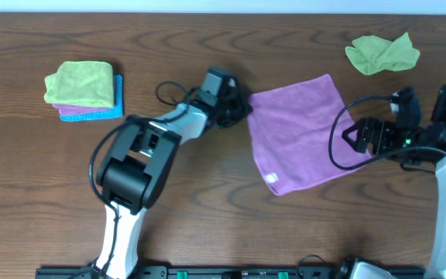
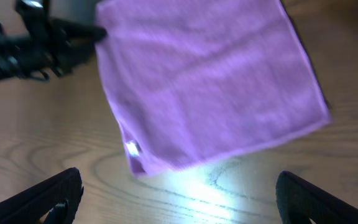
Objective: Fold the cloth
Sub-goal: 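Hold the cloth with the left gripper and regrasp its right edge with the right gripper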
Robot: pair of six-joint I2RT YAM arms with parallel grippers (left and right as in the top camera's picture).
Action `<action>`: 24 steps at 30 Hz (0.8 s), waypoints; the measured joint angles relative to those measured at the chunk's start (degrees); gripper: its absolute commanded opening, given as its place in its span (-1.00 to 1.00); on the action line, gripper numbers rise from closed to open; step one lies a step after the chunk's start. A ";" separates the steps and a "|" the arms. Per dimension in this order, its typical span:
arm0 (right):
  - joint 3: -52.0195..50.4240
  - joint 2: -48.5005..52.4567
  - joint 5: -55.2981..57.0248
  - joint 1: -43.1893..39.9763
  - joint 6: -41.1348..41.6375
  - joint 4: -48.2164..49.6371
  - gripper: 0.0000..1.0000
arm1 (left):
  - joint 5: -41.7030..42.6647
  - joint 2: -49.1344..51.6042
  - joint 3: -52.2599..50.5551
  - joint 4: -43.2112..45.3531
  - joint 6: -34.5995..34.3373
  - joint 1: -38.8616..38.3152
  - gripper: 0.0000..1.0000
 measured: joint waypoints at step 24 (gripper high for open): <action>-18.34 0.42 5.97 7.61 7.17 24.26 0.98 | 4.79 -0.09 3.54 0.28 4.79 16.13 0.91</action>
